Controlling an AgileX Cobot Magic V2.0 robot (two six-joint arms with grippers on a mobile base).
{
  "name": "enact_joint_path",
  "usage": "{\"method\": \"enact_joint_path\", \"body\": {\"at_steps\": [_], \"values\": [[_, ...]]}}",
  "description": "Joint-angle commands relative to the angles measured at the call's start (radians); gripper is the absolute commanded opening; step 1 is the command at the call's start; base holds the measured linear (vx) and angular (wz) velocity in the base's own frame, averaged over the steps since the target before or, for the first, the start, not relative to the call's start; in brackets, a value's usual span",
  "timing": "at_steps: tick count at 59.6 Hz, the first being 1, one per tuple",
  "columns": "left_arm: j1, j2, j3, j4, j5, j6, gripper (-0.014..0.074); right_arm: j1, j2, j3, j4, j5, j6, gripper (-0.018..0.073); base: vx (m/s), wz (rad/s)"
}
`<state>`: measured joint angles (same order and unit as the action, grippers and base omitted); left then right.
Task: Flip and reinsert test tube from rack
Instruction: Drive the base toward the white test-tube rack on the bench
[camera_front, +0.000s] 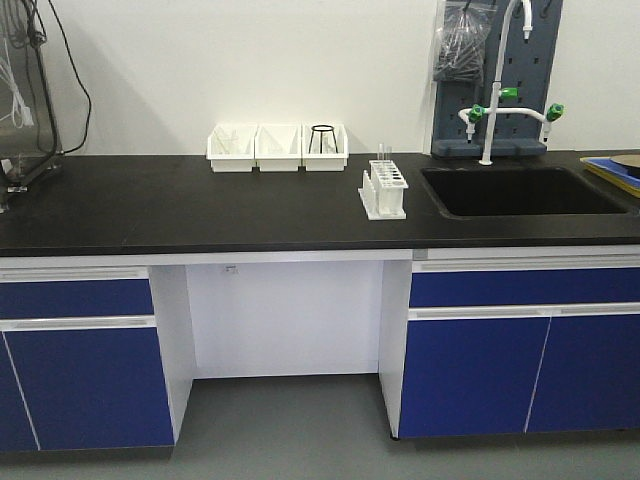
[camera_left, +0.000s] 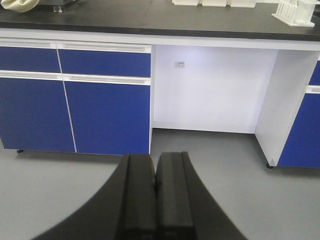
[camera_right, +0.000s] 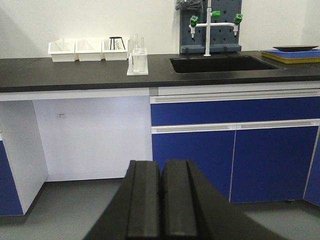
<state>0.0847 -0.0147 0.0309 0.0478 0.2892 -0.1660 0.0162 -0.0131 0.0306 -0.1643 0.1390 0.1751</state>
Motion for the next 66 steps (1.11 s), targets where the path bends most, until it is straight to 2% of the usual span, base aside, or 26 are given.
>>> {"method": "enact_joint_path", "body": {"at_steps": [1, 42, 66], "values": [[-0.007, -0.011, 0.001, -0.004, -0.087, 0.000, -0.0006, -0.005, -0.007, 0.001, -0.008, -0.079, -0.011, -0.0008, 0.01, -0.01], [-0.007, -0.011, 0.001, -0.004, -0.087, 0.000, -0.0006, -0.005, -0.007, 0.001, -0.008, -0.079, -0.011, -0.0008, 0.02, 0.01], [-0.007, -0.011, 0.001, -0.004, -0.087, 0.000, -0.0006, -0.005, -0.007, 0.001, -0.008, -0.079, -0.011, -0.0008, 0.28, -0.04]]}}
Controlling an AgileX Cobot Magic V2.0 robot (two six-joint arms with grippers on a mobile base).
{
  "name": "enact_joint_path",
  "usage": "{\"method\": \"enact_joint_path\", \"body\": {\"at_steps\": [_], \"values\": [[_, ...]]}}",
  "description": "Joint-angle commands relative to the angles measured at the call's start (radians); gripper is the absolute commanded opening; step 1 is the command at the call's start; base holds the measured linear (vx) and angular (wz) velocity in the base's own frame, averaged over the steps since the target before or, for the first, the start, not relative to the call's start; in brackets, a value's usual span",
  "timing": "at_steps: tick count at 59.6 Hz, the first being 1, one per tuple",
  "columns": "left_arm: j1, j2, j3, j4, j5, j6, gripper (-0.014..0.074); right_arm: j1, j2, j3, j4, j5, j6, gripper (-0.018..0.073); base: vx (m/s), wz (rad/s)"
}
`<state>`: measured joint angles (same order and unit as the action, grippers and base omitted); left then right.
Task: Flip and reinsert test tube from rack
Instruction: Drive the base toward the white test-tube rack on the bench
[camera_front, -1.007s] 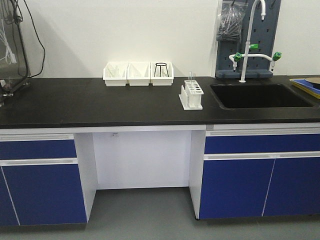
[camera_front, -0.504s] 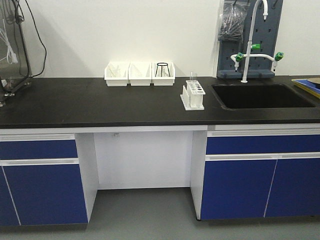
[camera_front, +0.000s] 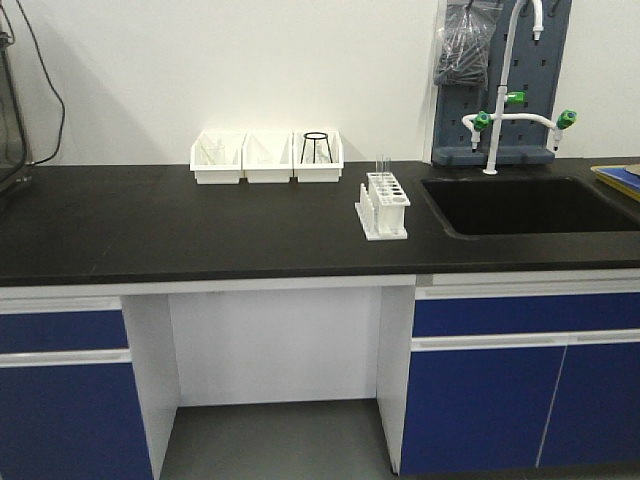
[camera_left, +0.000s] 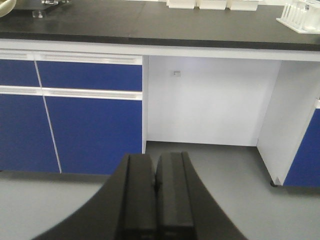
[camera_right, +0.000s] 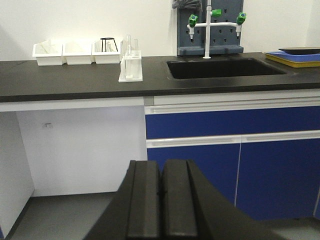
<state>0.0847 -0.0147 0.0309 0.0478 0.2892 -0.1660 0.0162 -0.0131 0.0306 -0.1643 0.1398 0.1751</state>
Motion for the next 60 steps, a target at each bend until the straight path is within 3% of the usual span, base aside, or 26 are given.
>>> {"method": "enact_joint_path", "body": {"at_steps": [1, 60], "values": [[-0.007, -0.011, 0.001, -0.004, -0.087, 0.000, -0.0006, -0.005, -0.007, 0.001, -0.008, -0.080, -0.011, -0.0008, 0.40, -0.04], [-0.007, -0.011, 0.001, -0.004, -0.087, 0.000, -0.0006, -0.005, -0.007, 0.001, -0.008, -0.080, -0.011, -0.0008, 0.50, 0.05]]}}
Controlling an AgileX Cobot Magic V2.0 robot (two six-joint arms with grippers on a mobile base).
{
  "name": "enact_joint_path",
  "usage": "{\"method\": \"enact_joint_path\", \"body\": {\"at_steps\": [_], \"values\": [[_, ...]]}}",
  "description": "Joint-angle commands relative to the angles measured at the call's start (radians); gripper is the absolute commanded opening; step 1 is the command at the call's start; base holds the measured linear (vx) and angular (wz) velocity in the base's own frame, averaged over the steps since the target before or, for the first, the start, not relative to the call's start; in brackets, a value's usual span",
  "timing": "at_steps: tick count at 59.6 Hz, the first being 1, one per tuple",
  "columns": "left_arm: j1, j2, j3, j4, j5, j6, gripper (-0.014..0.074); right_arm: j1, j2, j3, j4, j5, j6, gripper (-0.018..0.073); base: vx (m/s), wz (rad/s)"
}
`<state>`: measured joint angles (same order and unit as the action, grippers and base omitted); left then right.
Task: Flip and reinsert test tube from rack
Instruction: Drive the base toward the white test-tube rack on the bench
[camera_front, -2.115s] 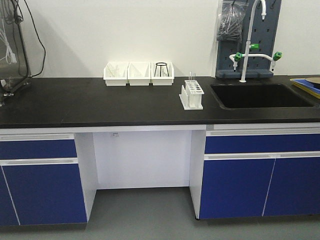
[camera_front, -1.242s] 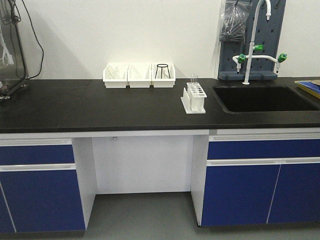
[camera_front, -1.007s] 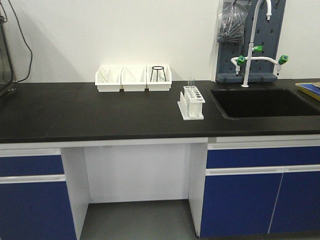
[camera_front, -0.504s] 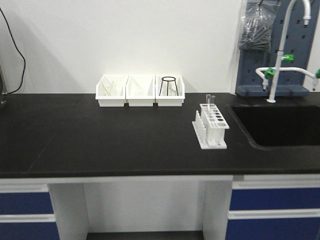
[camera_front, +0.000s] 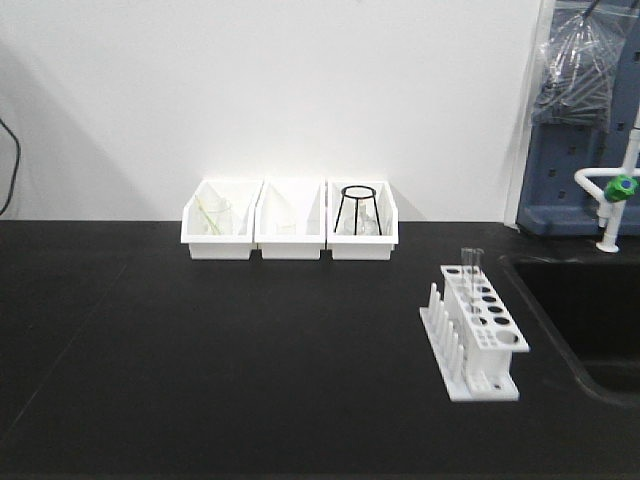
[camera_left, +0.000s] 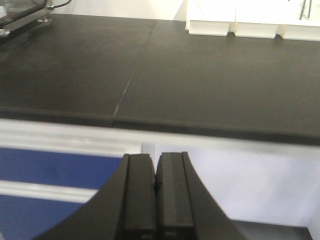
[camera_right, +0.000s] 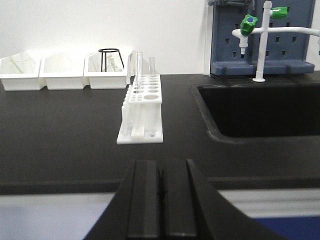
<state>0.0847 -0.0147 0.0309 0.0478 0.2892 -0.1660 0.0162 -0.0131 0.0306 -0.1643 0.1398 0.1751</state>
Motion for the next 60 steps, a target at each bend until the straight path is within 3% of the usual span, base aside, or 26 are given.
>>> {"method": "enact_joint_path", "body": {"at_steps": [1, 33, 60], "values": [[-0.007, -0.011, 0.001, -0.004, -0.087, 0.000, -0.0006, -0.005, -0.007, 0.001, -0.008, -0.080, -0.011, -0.0008, 0.49, -0.02], [-0.007, -0.011, 0.001, -0.004, -0.087, 0.000, -0.0006, -0.005, -0.007, 0.001, -0.008, -0.080, -0.011, -0.0008, 0.41, -0.02], [-0.007, -0.011, 0.001, -0.004, -0.087, 0.000, -0.0006, -0.005, -0.007, 0.001, -0.008, -0.080, -0.011, -0.0008, 0.14, -0.01]]}}
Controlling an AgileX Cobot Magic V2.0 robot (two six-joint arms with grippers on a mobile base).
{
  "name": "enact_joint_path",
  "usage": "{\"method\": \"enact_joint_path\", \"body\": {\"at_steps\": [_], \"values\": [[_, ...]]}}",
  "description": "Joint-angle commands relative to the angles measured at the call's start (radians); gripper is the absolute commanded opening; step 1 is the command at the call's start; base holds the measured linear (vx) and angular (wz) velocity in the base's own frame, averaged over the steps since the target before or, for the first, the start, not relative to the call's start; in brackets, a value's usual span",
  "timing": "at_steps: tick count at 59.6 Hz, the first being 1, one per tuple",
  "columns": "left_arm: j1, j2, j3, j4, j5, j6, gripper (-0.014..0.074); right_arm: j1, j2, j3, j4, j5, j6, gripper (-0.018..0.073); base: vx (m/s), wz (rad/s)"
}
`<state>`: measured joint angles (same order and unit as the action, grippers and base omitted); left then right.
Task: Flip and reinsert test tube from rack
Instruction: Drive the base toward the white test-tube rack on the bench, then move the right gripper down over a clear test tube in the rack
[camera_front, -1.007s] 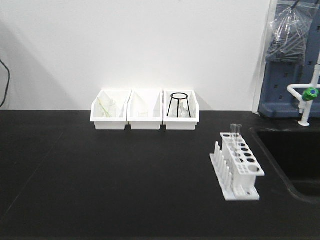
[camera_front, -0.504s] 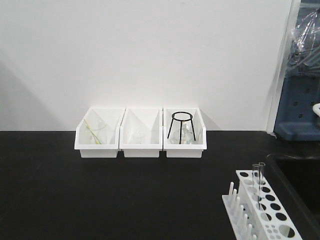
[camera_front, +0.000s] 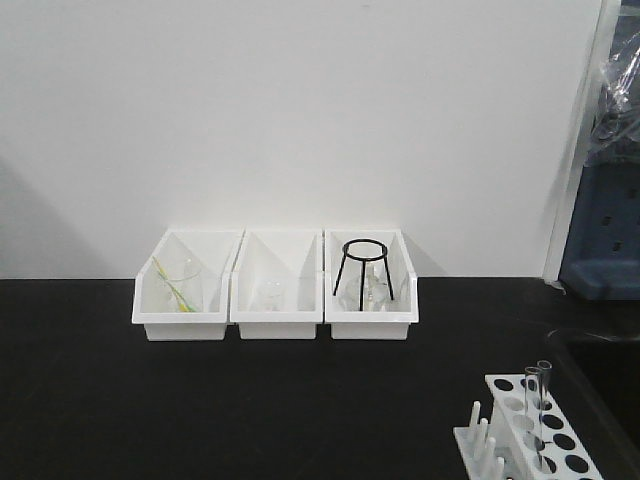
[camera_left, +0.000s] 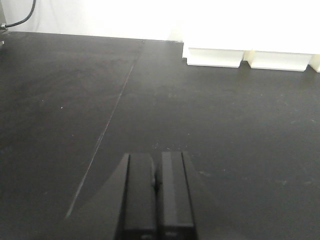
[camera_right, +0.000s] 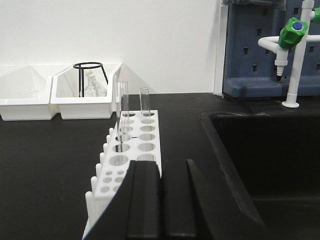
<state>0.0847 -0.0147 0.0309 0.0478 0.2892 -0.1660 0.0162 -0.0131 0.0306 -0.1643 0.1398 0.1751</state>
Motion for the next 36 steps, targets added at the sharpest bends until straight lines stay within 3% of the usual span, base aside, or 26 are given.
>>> {"method": "enact_joint_path", "body": {"at_steps": [1, 12, 19, 26, 36], "values": [[-0.007, -0.011, 0.001, -0.004, -0.087, 0.000, -0.0006, -0.005, -0.007, 0.001, -0.008, -0.080, -0.011, -0.0008, 0.04, 0.00], [-0.007, -0.011, 0.001, -0.004, -0.087, 0.000, -0.0006, -0.006, -0.007, 0.001, -0.008, -0.092, -0.011, -0.0008, 0.02, 0.00], [-0.007, -0.011, 0.001, -0.004, -0.087, 0.000, -0.0006, -0.006, -0.007, -0.039, 0.017, -0.278, 0.004, -0.0008, 0.00, 0.00], [-0.007, -0.011, 0.001, -0.004, -0.087, 0.000, -0.0006, -0.006, 0.035, -0.229, 0.060, -0.372, -0.017, -0.0008, 0.00, 0.00], [-0.007, -0.011, 0.001, -0.004, -0.087, 0.000, -0.0006, -0.006, 0.415, -0.521, 0.075, -0.370, -0.159, -0.0008, 0.01, 0.02]]}}
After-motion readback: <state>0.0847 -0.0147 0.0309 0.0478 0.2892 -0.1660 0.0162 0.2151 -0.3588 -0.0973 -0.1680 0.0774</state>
